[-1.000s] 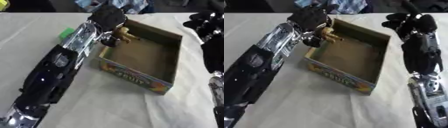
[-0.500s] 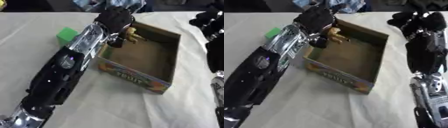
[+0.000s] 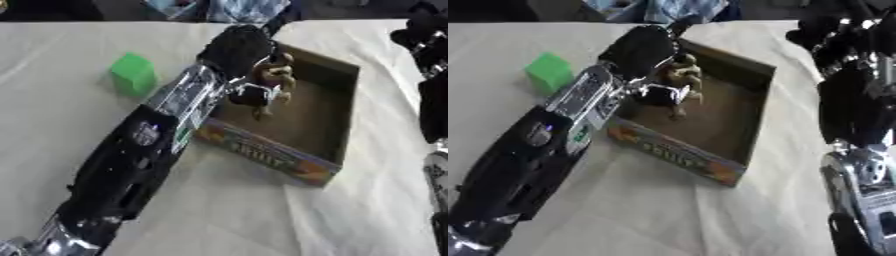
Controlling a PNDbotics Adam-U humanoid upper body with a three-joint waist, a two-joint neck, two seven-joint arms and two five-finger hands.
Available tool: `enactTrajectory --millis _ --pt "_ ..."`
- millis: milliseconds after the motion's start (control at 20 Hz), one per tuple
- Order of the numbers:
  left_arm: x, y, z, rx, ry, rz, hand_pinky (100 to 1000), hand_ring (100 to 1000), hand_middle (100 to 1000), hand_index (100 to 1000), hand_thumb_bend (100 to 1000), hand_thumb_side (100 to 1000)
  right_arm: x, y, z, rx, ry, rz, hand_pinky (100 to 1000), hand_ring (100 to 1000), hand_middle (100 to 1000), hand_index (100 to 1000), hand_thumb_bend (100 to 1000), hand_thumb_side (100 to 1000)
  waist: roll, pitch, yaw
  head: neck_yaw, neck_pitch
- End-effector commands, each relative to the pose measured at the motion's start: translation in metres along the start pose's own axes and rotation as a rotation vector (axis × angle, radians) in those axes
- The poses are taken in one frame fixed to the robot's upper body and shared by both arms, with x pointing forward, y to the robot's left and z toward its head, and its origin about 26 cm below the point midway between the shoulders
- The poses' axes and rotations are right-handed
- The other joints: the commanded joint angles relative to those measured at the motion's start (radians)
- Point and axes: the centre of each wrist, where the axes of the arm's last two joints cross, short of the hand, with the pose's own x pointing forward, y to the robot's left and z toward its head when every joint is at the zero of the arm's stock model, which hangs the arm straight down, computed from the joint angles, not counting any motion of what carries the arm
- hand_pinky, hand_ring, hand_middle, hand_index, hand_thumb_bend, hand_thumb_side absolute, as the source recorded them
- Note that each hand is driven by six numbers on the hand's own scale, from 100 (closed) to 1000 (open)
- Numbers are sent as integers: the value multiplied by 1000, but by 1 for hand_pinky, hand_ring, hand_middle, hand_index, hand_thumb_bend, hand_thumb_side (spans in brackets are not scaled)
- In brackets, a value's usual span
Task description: Pick up objects on the table and place them in the box.
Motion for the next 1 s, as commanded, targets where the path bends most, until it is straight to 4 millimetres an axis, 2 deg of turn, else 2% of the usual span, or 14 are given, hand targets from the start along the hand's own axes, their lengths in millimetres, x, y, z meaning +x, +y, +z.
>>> enactTrajectory --millis 50,150,250,450,500,550,600,650,700,750,850,1000 --pt "0 3 -4 -15 -28 26 543 585 1000 687 349 558 7 1 -6 4 -34 -9 794 674 640 939 295 1000 -3 -18 -3 0 -6" --pt "-1 2 -3 -37 -30 -16 587 631 1000 734 403 558 7 1 -6 5 -30 -10 793 673 639 939 294 1000 -3 -18 -2 -1 -5" --pt "-2 2 -2 -62 -29 -85 692 743 1000 802 524 572 6 1 -5 4 -27 -9 793 671 636 937 299 1000 -3 -19 0 -3 -5" --pt "-2 -2 -1 -129 -25 -218 755 823 1000 859 661 658 6 0 -4 -2 -23 -11 791 668 633 937 296 1000 -4 -19 0 -3 -5" --pt "-2 -2 0 -133 -15 -240 763 841 1000 867 722 721 6 0 -4 -3 -22 -13 791 668 633 937 295 1000 -4 -19 -1 -3 -5" --pt "-3 -2 0 -130 1 -261 767 848 1000 871 746 744 6 1 -5 -4 -21 -14 791 668 632 937 295 1000 -4 -19 -1 -2 -5" --pt "-4 -1 0 -118 21 -278 775 867 1000 881 806 822 6 1 -5 -5 -20 -16 790 667 631 937 294 1000 -4 -19 -1 -2 -5" --pt "-4 0 0 -100 42 -292 776 871 1000 885 814 830 6 1 -5 -5 -19 -17 790 667 631 937 294 1000 -4 -19 -2 -2 -4" --pt "-4 1 0 -83 64 -302 805 915 1000 905 893 918 6 1 -5 -5 -18 -18 790 666 630 936 293 1000 -3 -20 -2 -2 -4" --pt "-5 1 0 -64 85 -308 809 925 1000 906 918 957 6 1 -5 -5 -17 -20 790 666 630 936 292 1000 -3 -20 -3 -2 -4" --pt "-5 3 0 -20 118 -309 798 920 1000 900 926 1000 6 2 -5 -6 -17 -22 789 665 629 935 291 1000 -2 -21 -4 -3 -4" --pt "-5 10 -1 83 149 -286 758 898 1000 889 811 996 6 2 -5 -4 -15 -24 789 664 628 935 289 1000 -1 -21 -3 -4 -4"
